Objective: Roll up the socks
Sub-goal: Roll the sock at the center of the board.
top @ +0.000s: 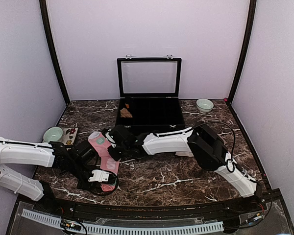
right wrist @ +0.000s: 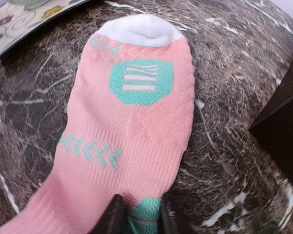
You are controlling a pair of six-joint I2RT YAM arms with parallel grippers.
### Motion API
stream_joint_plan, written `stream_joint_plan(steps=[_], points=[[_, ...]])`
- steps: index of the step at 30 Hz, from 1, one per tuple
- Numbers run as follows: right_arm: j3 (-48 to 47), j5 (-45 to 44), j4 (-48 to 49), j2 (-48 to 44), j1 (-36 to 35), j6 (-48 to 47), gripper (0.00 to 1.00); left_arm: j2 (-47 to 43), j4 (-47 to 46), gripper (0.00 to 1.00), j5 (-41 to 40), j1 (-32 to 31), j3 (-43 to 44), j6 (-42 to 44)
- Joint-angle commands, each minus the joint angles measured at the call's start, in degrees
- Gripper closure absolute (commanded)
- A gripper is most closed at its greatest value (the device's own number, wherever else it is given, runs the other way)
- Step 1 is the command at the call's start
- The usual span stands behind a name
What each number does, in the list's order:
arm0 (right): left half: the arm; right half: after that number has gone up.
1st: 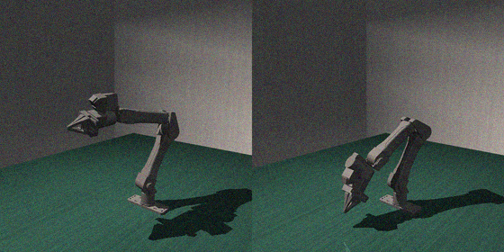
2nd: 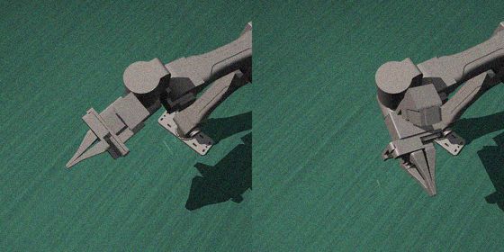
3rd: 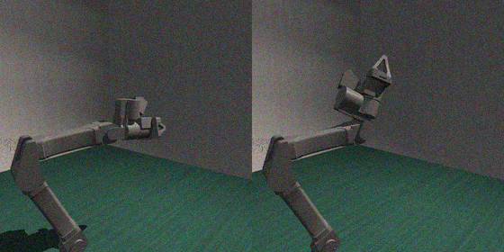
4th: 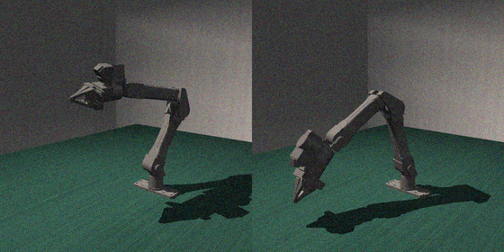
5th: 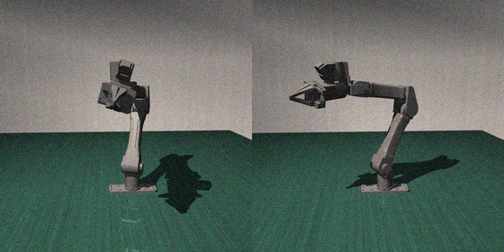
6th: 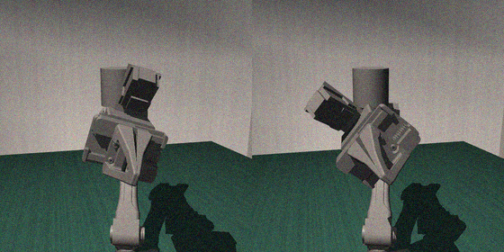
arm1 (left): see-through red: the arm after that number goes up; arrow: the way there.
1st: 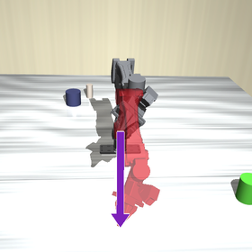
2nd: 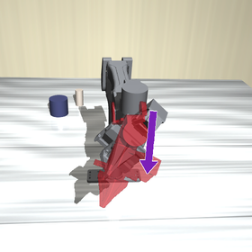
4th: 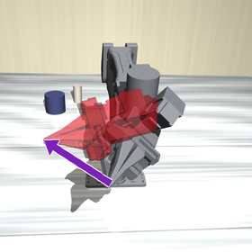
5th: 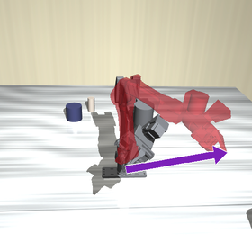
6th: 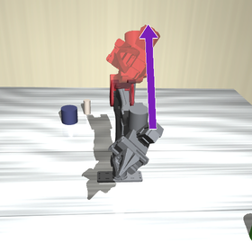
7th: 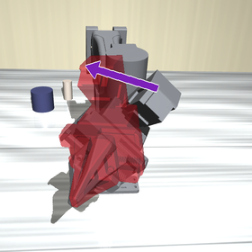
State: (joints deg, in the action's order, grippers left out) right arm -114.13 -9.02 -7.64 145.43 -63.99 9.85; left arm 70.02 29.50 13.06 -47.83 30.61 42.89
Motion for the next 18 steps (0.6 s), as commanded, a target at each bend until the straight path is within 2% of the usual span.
stream_joint_plan(steps=[1,2,7,11,18], points=[[1.66,-2.6,0.37,0.54,-1.33,-1.5,0.92,0.21,1.73,1.0,0.1,0.2,-0.5,0.1],[4.45,-3.29,1.83,-0.76,-1.32,-1.62,1.0,0.21,1.6,1.0,0.23,0.2,-0.59,-0.12],[16.68,-5.65,10.51,-10.45,-0.43,-1.59,1.0,1.54,0.79,1.0,1.02,0.2,0.96,-1.01],[26.72,-8.03,15.53,-18.97,0.78,-0.77,1.0,4.71,2.8,1.0,4.39,-0.12,5.34,-2.04],[42.35,-9.99,17.48,-27.96,4.19,2.07,1.0,16.97,4.72,1.0,5.04,-3.32,17.91,-3.84]])
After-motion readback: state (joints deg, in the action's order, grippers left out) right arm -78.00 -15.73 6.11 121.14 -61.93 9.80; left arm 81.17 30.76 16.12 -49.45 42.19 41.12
